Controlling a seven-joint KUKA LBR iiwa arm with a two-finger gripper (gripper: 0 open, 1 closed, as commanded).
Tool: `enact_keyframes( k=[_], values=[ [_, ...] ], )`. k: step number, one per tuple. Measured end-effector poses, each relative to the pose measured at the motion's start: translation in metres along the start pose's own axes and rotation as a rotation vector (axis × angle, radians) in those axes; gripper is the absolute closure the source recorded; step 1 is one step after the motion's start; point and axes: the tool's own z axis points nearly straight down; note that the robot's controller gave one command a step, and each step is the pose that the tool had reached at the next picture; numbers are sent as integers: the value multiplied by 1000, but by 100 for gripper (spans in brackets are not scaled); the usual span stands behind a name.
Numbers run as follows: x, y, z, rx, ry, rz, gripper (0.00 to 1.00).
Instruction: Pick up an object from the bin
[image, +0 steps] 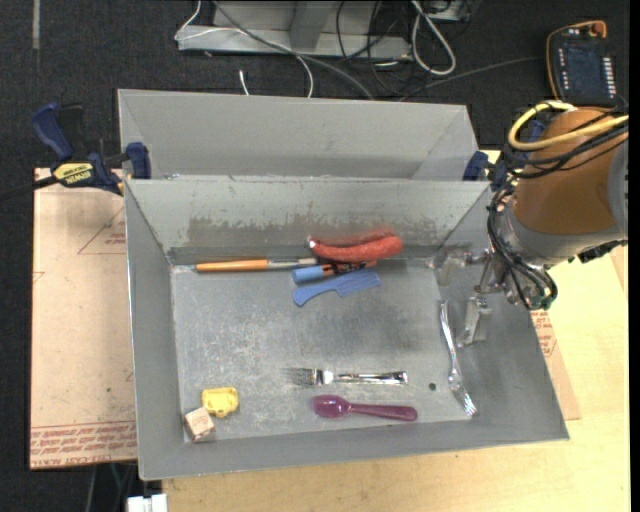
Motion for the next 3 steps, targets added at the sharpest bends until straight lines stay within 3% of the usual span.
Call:
enact_keyframes(
  k=[1, 2, 3],
  values=[
    [35, -16, 106, -4, 7, -491, 0],
    [29, 6, 35, 0, -6, -529, 0],
    [40, -18, 75, -14, 5, -921, 0]
  ],
)
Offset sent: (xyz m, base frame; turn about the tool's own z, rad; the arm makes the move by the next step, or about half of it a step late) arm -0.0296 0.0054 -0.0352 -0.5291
